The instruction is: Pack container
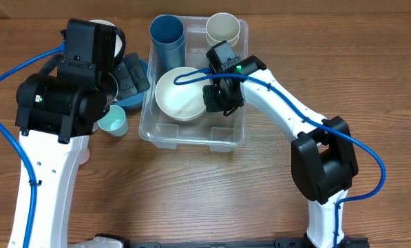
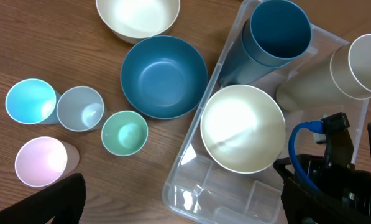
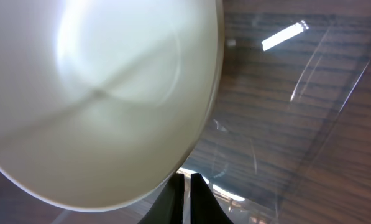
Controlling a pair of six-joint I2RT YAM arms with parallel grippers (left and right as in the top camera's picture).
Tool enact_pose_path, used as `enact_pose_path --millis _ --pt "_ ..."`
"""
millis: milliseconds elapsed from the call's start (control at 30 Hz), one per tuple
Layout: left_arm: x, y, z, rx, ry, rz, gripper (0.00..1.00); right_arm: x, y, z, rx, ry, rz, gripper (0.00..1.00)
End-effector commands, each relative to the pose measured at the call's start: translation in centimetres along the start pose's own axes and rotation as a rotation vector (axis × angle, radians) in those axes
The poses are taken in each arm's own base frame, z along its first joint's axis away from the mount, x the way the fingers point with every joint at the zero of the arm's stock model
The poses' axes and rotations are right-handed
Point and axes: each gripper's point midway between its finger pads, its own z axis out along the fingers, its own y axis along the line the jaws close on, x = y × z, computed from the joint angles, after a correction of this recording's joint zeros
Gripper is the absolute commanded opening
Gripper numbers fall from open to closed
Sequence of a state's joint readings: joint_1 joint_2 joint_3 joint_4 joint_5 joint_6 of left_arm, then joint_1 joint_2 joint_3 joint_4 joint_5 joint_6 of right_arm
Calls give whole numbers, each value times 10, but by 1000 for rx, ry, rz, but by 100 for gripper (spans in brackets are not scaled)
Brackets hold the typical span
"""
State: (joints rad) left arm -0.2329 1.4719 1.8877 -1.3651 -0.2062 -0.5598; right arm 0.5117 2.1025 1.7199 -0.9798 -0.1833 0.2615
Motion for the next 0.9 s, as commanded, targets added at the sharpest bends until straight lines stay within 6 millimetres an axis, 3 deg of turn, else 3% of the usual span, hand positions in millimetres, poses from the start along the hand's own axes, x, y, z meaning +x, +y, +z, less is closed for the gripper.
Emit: enact_pose_path --millis 0,267,367,467,600,667,833,867 --pt "-3 -1 -10 27 -18 -16 100 5 0 0 3 17 -4 8" --pt "-3 -1 -10 26 -19 -15 100 13 -10 -2 52 48 -23 8" --pt "-6 4 -10 2 -34 -12 100 9 -15 -17 55 27 -10 13" --pt "-14 12 -10 -42 -72 -23 100 1 -18 -48 44 -30 6 23" --pt "-31 21 -7 -17 -104 -72 100 -10 -13 -114 4 -169 -3 38" --pt "-40 22 -6 26 -113 -77 100 -10 -7 -143 -11 -232 -24 57" --pt "-62 46 12 111 -80 -167 100 -2 10 -209 -70 -374 -54 77" --pt "-62 49 16 119 -65 -178 100 0 13 -213 -90 -379 -60 76"
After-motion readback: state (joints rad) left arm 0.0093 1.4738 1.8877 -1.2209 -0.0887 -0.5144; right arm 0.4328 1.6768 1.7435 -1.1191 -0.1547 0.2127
